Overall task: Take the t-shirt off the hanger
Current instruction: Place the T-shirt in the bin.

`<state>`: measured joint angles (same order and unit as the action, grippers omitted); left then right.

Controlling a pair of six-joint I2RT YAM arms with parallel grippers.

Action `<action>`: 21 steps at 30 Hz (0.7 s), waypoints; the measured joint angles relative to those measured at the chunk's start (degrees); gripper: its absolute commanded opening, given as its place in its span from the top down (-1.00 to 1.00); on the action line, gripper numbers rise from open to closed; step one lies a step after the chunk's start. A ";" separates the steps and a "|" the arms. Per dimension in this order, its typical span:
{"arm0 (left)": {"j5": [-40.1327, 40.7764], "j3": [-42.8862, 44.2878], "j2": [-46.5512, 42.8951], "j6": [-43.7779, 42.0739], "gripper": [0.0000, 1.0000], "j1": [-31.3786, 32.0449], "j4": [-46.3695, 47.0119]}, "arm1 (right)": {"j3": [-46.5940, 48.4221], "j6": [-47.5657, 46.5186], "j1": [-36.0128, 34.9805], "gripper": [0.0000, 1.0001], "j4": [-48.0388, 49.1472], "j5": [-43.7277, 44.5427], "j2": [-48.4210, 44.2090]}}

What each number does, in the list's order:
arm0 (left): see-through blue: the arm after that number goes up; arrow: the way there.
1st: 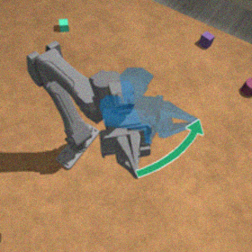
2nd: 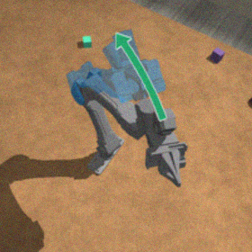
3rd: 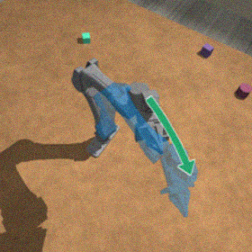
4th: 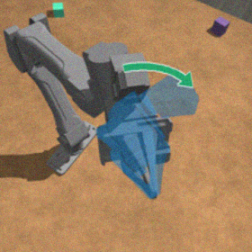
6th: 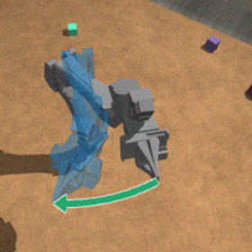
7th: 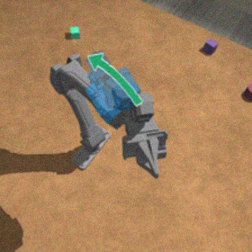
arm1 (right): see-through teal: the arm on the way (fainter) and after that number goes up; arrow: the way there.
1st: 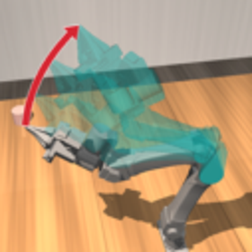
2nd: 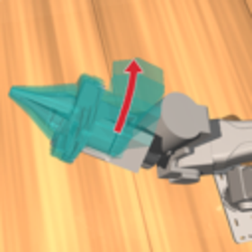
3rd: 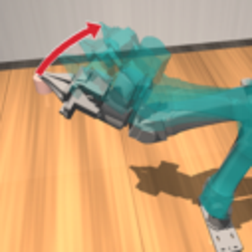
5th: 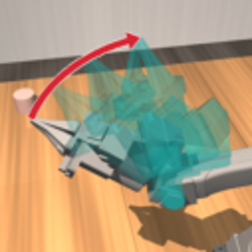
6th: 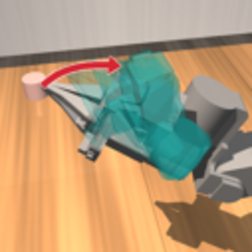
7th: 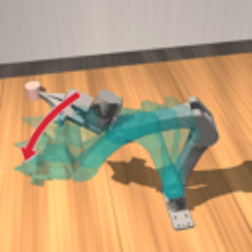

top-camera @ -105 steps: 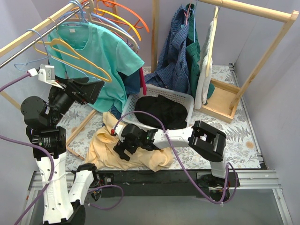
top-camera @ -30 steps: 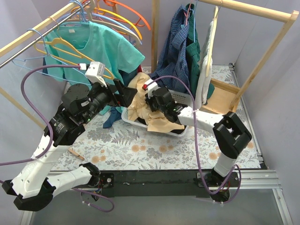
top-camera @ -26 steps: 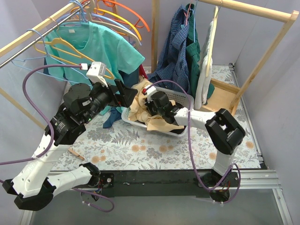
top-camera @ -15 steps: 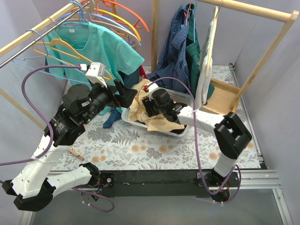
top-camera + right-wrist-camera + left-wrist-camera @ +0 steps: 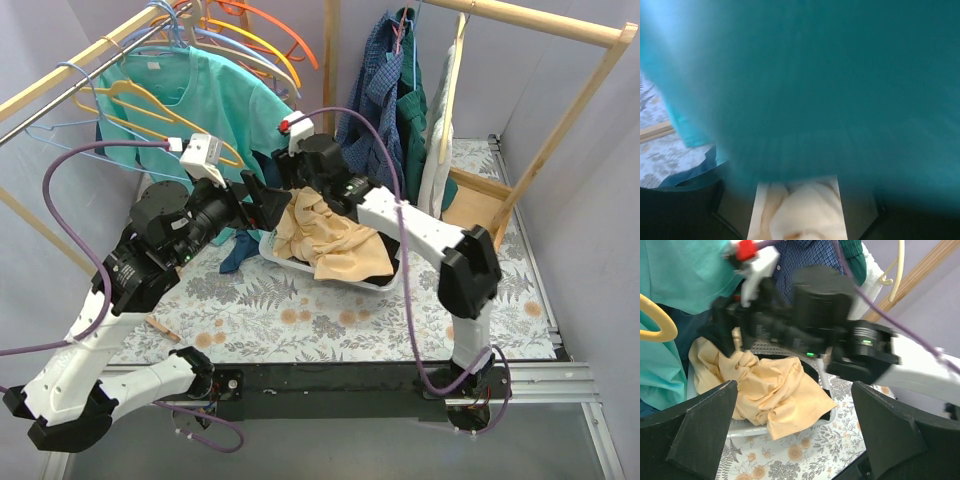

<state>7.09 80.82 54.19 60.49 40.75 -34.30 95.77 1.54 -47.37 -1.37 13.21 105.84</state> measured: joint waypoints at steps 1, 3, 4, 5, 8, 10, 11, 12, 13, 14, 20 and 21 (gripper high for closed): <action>0.09 0.00 0.04 0.04 -0.96 0.00 -0.02 | 3.28 -0.20 0.15 -0.23 -0.52 -0.35 3.45; 0.42 0.00 0.26 0.20 -0.96 0.00 -0.17 | 7.45 -0.26 0.59 -0.14 -1.70 -0.66 9.33; 0.59 0.00 0.37 0.31 -0.96 0.00 -0.42 | 7.85 -0.17 0.87 -0.12 -2.23 -0.76 11.54; 0.85 -0.02 0.52 0.39 -0.96 0.00 -0.68 | 7.37 0.07 1.14 -0.11 -3.39 -0.76 13.38; 1.16 -1.14 0.72 0.44 -0.96 -0.02 -1.14 | -0.42 1.03 1.42 -0.11 -3.26 -0.87 13.05; 1.11 -3.10 0.79 0.44 -0.96 0.00 -1.36 | -9.70 2.10 1.68 -0.11 -0.35 -0.76 10.05; 1.11 -3.96 0.90 0.46 -0.96 0.00 -1.44 | -13.66 2.60 1.73 -0.11 0.44 -0.70 8.15; 1.07 -5.07 1.07 0.61 -0.96 0.00 -1.42 | -17.42 3.06 1.77 -0.11 1.75 -0.52 5.99; 1.01 -6.29 1.25 0.74 -0.97 0.00 -1.27 | -20.33 3.52 1.75 -0.12 2.69 -0.48 3.72; 0.94 -7.65 1.38 0.94 -0.96 0.00 -1.27 | -22.45 3.93 1.75 -0.12 2.89 -0.42 1.55; 0.79 -14.01 1.57 2.40 -0.96 0.00 -1.27 | -25.00 4.74 1.73 -0.13 3.02 -0.37 -2.36; 0.83 -14.16 1.57 2.45 -0.96 0.00 -1.22 | -24.68 4.72 1.73 -0.13 2.67 -0.44 -1.66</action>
<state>7.92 66.65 55.77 62.94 40.75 -35.53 71.09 6.26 -45.65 1.30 12.78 104.18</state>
